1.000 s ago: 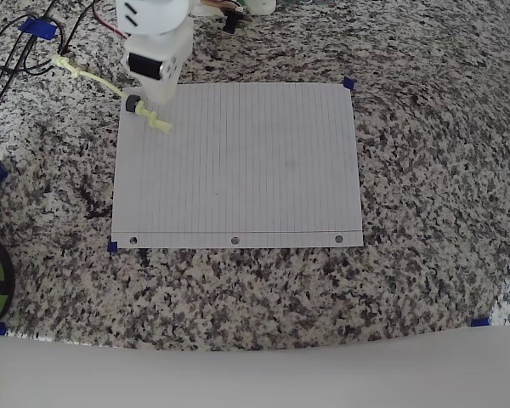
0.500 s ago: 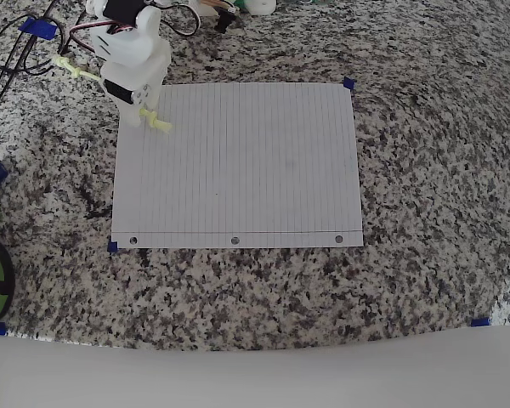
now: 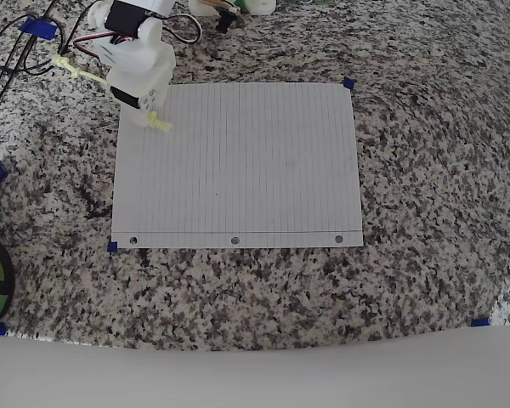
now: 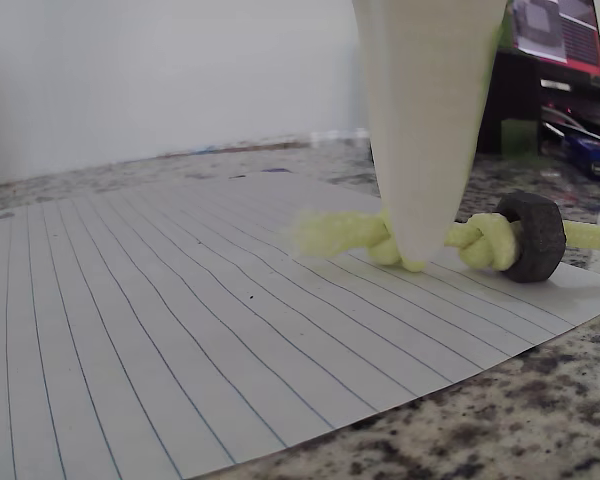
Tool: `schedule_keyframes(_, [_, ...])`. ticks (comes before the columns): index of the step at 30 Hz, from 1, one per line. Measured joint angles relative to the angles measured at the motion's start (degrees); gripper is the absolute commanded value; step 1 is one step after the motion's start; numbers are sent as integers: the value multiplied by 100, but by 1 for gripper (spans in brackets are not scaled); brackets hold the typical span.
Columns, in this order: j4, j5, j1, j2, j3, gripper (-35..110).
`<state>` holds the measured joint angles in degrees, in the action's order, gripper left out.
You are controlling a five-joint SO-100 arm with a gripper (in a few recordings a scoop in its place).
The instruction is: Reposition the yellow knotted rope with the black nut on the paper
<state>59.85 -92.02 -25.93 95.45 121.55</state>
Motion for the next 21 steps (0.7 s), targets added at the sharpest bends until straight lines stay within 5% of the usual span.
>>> schedule_keyframes(21, [-229,0,0,-360,-141,33])
